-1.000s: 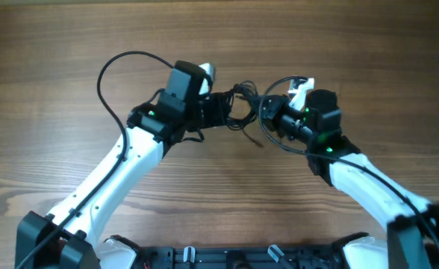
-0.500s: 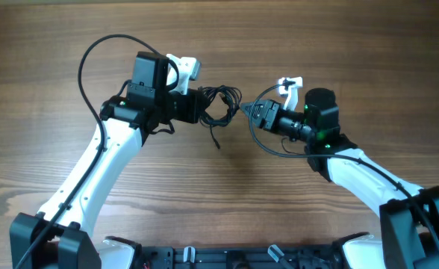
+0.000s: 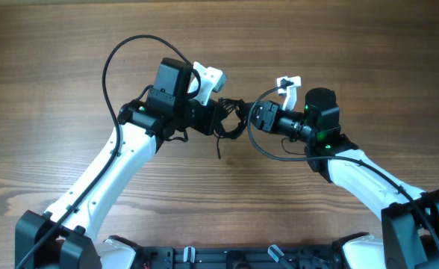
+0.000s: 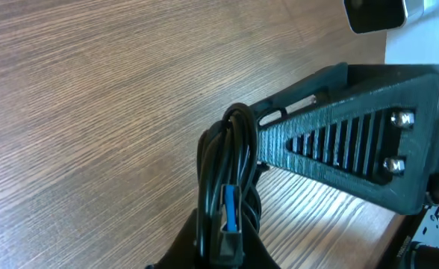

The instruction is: Untangle cables

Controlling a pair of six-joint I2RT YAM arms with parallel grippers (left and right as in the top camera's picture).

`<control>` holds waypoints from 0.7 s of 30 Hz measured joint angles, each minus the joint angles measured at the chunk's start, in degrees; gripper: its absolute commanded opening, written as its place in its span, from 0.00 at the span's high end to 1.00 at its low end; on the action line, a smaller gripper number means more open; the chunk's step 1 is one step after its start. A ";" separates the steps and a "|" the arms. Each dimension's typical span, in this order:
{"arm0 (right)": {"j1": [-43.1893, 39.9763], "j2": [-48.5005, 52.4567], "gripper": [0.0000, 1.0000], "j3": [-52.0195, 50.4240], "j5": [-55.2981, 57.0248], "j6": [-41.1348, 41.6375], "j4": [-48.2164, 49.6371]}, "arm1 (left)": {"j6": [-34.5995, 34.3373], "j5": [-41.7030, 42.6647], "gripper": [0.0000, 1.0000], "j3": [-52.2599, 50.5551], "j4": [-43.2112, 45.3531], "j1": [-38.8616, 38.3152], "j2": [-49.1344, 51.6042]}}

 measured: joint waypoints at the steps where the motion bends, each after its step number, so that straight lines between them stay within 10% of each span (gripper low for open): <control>1: 0.00 0.00 0.41 0.00 -0.70 -1.01 -0.07 | -0.92 0.00 0.96 0.00 0.07 0.00 0.00; 8: 0.02 0.00 0.33 0.00 -2.93 -6.16 -3.08 | -13.05 0.81 0.96 0.00 0.44 1.29 0.00; 11: 0.02 0.00 0.62 0.00 -3.34 -6.67 -2.82 | -16.00 4.76 0.96 0.00 0.44 3.17 0.00; 21: -0.02 0.00 0.95 -0.15 -6.67 -2.54 3.50 | -17.25 8.17 0.96 0.00 -2.03 3.45 0.00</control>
